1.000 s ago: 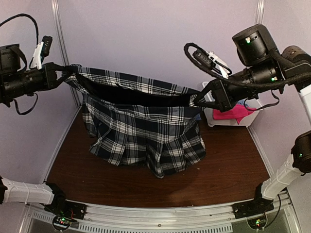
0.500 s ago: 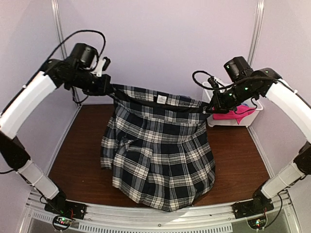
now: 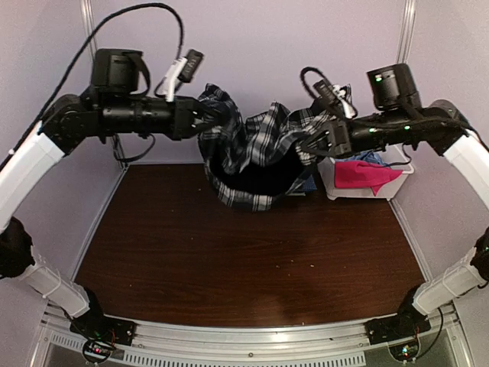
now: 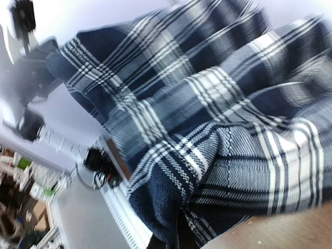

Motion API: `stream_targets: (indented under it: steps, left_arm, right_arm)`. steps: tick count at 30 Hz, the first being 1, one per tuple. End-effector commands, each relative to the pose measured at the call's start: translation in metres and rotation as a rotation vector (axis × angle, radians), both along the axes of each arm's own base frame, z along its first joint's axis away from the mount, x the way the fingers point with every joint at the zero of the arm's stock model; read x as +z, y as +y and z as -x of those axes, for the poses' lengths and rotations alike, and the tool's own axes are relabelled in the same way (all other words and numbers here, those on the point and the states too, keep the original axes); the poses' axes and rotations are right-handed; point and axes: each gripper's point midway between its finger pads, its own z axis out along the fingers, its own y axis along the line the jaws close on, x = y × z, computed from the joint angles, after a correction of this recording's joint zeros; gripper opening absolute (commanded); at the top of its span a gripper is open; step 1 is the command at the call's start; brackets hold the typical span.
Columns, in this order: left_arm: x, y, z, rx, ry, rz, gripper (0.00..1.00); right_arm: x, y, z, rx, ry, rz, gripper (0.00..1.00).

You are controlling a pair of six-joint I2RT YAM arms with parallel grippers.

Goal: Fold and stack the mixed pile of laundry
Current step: Flatten out the crumpled skirt at the center of the board.

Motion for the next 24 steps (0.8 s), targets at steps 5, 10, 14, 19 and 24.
stream_targets:
  steps: [5, 10, 14, 19, 24]
  left_arm:
    - [-0.024, 0.009, -0.025, 0.131, 0.05, -0.036, 0.0]
    - [0.002, 0.072, -0.056, 0.327, -0.018, 0.044, 0.0]
    - [-0.005, -0.068, 0.007, -0.138, -0.043, -0.097, 0.0]
    - [0.032, 0.063, -0.064, 0.426, -0.045, 0.016, 0.0]
    - [0.016, 0.02, -0.047, 0.141, -0.011, -0.061, 0.0]
  right_arm:
    - [0.031, -0.025, -0.052, -0.115, -0.02, -0.059, 0.0]
    - [0.066, -0.07, -0.082, -0.293, -0.103, -0.158, 0.0]
    - [0.03, 0.066, -0.022, 0.128, 0.015, -0.116, 0.0]
    - [0.099, -0.028, -0.061, -0.163, -0.139, -0.147, 0.0]
    - [0.086, -0.046, -0.066, -0.127, -0.063, -0.217, 0.0]
